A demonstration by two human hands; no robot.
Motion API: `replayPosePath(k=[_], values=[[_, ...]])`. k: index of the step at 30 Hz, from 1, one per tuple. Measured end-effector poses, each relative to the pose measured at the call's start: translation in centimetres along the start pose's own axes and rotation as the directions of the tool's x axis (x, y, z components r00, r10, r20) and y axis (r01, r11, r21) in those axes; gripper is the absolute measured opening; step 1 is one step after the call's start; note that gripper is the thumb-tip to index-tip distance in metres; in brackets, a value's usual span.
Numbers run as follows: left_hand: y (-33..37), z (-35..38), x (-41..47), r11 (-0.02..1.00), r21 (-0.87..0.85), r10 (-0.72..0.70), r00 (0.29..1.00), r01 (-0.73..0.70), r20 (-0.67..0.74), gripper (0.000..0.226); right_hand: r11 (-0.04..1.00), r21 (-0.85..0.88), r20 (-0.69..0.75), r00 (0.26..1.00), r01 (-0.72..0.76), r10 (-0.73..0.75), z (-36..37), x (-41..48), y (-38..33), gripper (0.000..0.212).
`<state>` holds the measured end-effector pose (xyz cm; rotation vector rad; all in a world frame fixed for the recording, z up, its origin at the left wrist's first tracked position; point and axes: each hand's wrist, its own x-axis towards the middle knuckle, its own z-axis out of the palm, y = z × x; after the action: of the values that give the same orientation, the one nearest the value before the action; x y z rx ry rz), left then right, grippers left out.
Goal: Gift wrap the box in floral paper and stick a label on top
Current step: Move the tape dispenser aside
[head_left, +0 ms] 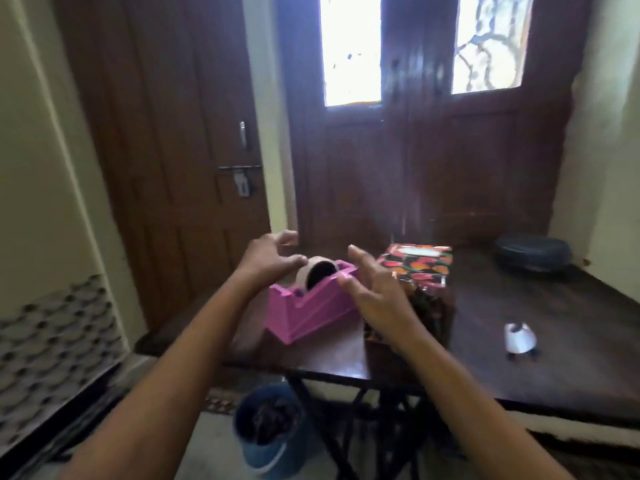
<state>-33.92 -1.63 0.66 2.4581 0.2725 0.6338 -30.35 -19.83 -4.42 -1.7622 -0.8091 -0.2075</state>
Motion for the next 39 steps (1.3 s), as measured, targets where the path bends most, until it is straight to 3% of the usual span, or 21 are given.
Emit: replayPosePath(k=[2,7,12,19,31,39], values=[[-3.2,-0.8,-0.9,0.996,0.017,-0.094,0.992,0.093,0.080,0.073,0.989,0.095,0.090,0.990,-0.117,0.109,3.6,-0.2,0.4,0.062],[-8.3,1.3,-2.4,0.972,-0.009,-0.226,0.939,0.236,0.258,0.094,0.908,0.144,0.132,0.917,-0.393,0.376,8.2,-0.3,3.3,0.074],[-9.5,4.0,-2.3,0.938,-0.261,-0.148,0.945,0.227,0.290,0.077,0.893,0.109,0.055,0.899,-0.437,0.434,9.3,1.9,6.3,0.075],[-11.3,5.3,-0.5,0.956,-0.244,-0.132,0.983,0.159,0.125,0.066,0.914,0.075,0.088,0.916,-0.399,0.392,11.0,4.8,8.2,0.080],[-16.5,3.9,5.8,0.959,-0.058,-0.279,0.960,0.279,0.002,0.074,0.895,-0.026,0.177,0.879,-0.446,0.443,18.1,14.1,9.2,0.065],[-20.9,3.9,11.2,0.942,0.014,-0.332,0.941,0.334,-0.069,0.074,0.886,0.017,0.257,0.858,-0.463,0.444,22.2,20.2,11.2,0.064]])
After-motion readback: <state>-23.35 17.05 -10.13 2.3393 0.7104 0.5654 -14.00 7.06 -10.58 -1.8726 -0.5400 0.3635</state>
